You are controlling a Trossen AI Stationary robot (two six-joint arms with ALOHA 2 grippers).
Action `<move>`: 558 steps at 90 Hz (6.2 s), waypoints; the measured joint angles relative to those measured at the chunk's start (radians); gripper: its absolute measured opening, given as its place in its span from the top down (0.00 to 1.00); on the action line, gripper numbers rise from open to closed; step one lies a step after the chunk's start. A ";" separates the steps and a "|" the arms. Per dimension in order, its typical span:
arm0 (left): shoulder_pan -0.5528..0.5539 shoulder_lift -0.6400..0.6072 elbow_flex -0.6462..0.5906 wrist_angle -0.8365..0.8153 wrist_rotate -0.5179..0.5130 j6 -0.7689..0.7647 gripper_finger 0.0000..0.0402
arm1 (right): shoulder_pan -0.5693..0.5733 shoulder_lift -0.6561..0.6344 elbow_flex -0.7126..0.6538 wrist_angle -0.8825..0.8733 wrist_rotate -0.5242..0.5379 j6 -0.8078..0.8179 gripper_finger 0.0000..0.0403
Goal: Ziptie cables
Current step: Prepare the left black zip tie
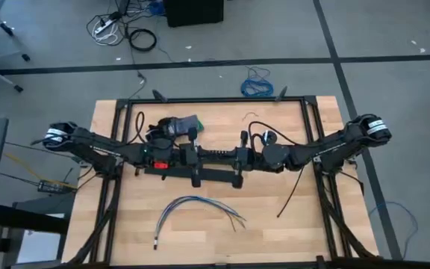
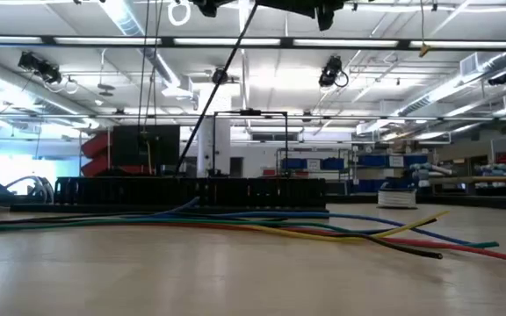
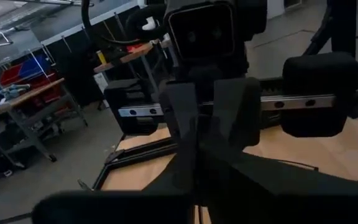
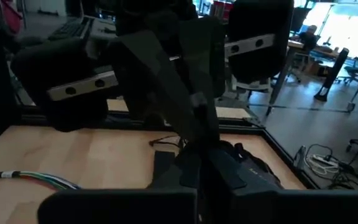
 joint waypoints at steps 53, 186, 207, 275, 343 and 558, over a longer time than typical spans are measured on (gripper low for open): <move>-0.012 -0.106 0.000 -0.112 -0.111 0.112 1.00 | 0.000 -0.101 0.000 -0.172 -0.012 -0.018 0.54; -0.219 -0.102 0.062 -0.217 -0.114 0.915 1.00 | -0.121 -0.016 -0.006 0.060 -0.218 1.002 0.59; -0.301 -0.018 0.062 -0.219 -0.312 1.020 1.00 | -0.148 -0.016 -0.010 0.057 -0.235 0.989 0.62; -0.372 0.301 0.062 0.071 -0.603 1.549 1.00 | -0.134 -0.016 -0.011 -0.126 -0.394 1.181 0.65; -0.363 0.499 0.099 0.240 -0.547 1.725 1.00 | -0.193 -0.016 -0.011 -0.181 -0.478 1.130 0.69; -0.317 0.557 0.172 0.235 -0.456 1.722 1.00 | -0.452 0.231 -0.010 0.193 -0.913 1.179 0.72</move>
